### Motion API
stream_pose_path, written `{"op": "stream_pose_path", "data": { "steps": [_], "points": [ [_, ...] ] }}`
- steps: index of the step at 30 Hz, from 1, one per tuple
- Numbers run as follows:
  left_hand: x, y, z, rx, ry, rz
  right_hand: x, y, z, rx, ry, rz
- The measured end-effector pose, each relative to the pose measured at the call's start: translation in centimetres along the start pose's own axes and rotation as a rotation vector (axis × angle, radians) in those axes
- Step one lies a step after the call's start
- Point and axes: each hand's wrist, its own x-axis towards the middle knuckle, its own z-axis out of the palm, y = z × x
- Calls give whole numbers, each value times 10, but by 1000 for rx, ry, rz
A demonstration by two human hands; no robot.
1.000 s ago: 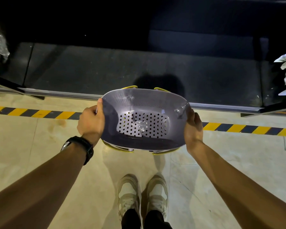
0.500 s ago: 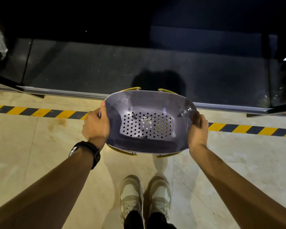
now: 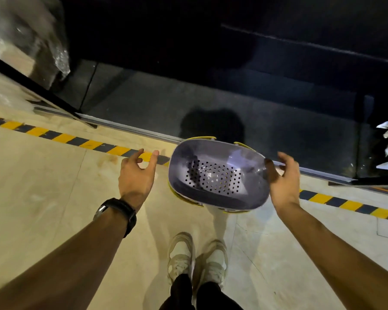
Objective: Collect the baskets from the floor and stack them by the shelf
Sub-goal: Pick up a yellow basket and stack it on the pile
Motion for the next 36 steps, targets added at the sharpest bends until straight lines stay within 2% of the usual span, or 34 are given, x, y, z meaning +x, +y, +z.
{"op": "stream_pose_path", "data": {
  "steps": [3, 7, 11, 17, 23, 29, 36],
  "points": [
    [-10, 23, -67, 93, 53, 105, -21, -71, -13, -254, -64, -308],
    [-29, 62, -172, 267, 106, 312, -66, -181, -19, -459, -139, -750],
    [-65, 88, -272, 585, 144, 426, -121, -279, -19, -788, -280, -1017],
    [-127, 96, -390, 484, 306, 271, -197, -370, -26, -974, -379, -1247],
    [-197, 71, -463, 535, 393, 179, -265, -418, -28, -1035, -446, -1418],
    [-258, 19, -512, 589, 392, 29, -352, -454, 3, -1085, -520, -1608],
    [-308, -70, -579, 575, 437, -163, -476, -478, 72, -1072, -650, -1850]
  ]
}}
